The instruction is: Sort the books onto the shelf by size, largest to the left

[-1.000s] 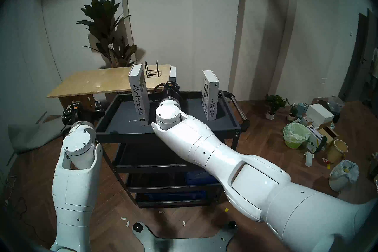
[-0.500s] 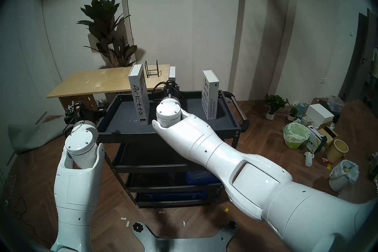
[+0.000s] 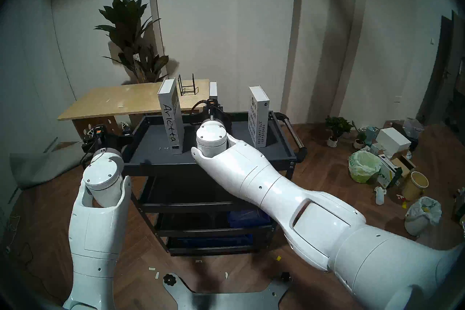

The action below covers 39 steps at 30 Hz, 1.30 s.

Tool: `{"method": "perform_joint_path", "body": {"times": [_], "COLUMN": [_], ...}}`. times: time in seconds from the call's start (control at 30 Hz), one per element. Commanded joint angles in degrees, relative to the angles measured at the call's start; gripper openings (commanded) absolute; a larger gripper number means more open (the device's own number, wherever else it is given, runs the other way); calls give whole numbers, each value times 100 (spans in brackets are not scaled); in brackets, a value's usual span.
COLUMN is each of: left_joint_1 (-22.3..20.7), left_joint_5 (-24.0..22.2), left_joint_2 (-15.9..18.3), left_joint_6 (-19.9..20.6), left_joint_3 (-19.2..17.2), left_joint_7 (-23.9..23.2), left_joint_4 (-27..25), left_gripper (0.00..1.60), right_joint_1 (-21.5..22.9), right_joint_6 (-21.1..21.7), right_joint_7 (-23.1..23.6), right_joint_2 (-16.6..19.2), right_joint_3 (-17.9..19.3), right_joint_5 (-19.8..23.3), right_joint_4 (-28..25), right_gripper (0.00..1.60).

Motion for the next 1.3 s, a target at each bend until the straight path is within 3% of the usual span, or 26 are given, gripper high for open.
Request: {"method": "perform_joint_path", "body": {"times": [0.0,0.07,0.13,0.17,0.2,0.23,0.67,1.27], "left_joint_1": [-128,-126,-124,-123,-122,-121,-123,-147], "left_joint_5": [3,-2,-7,-9,-12,-14,-48,-117], "left_joint_2": [23,25,29,32,33,35,61,90], "left_joint_6": [-27,-28,-30,-31,-34,-35,-48,-67], "left_joint_3": [-15,-17,-18,-18,-19,-19,-21,0], "left_joint_7": [7,10,11,12,13,14,9,-22], "left_joint_4": [-100,-102,-104,-104,-105,-105,-97,-67], "left_gripper": [160,160,160,160,160,160,160,160], "right_joint_1": [4,11,15,15,17,18,-5,23], "right_joint_6": [38,43,48,49,49,47,72,94], "right_joint_7": [-17,-17,-17,-19,-22,-24,-31,-203], "right_joint_2": [-22,-29,-33,-34,-35,-40,20,370], "right_joint_3": [-44,-57,-67,-71,-78,-82,-102,261], "right_joint_5": [-29,-34,-36,-36,-38,-39,-14,128], "right_joint_4": [-11,0,5,6,11,19,-187,-1643], "right_gripper": [46,56,93,127,134,159,160,160]}}
